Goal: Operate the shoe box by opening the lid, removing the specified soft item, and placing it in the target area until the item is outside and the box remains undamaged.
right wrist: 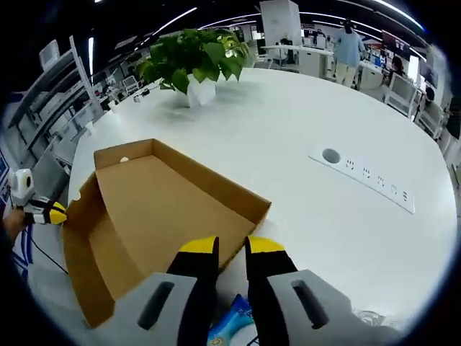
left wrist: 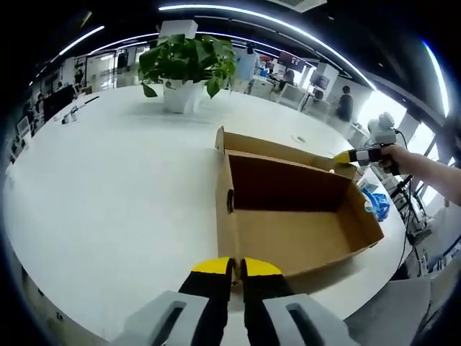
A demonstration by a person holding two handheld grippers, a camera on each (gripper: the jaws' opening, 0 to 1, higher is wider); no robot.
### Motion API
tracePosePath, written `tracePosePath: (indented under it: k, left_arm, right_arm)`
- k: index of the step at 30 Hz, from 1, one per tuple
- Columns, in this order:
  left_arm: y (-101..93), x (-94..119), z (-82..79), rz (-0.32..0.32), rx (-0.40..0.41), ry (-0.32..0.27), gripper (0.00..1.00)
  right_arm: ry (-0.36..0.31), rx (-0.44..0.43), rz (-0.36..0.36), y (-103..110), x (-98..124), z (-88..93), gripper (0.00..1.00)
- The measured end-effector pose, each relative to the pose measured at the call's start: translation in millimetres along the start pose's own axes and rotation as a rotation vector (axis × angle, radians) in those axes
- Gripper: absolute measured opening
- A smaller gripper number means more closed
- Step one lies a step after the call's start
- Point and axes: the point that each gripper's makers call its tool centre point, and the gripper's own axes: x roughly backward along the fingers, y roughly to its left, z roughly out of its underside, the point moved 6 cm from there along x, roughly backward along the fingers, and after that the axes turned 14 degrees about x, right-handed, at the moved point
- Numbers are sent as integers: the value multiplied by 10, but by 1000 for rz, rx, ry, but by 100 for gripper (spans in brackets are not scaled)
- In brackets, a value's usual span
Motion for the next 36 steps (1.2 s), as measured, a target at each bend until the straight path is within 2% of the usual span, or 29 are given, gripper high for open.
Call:
tracePosePath:
  k: [7,19,23,25,29,33,36]
  left_arm:
    - [6,-3,-2,3,6,-3,5]
    - [6,2,3,3,8,-5,5]
    - [10,1,4,5,13,-8,5]
    - [11,1,4,6,15,-9,5]
    - [9,2,4,8,20,-11,5]
    - [11,1,2,8,21,-12,5]
    - [12,1,0,8,21,-11,5]
  right_arm:
    - [31,-19,28,-25,-60,-4,11]
    - [38,-16,82,-77,-34,-51,13]
    - [68,-35,95,-104,-61,-39,14]
    - [87,-62,90,-91,-74,-10,14]
    - [107,-165,34,-16,-139,40,15]
    - [115,-205,46,-21,-180,56,9]
    - [116,-204,63,-46,-177,50,7]
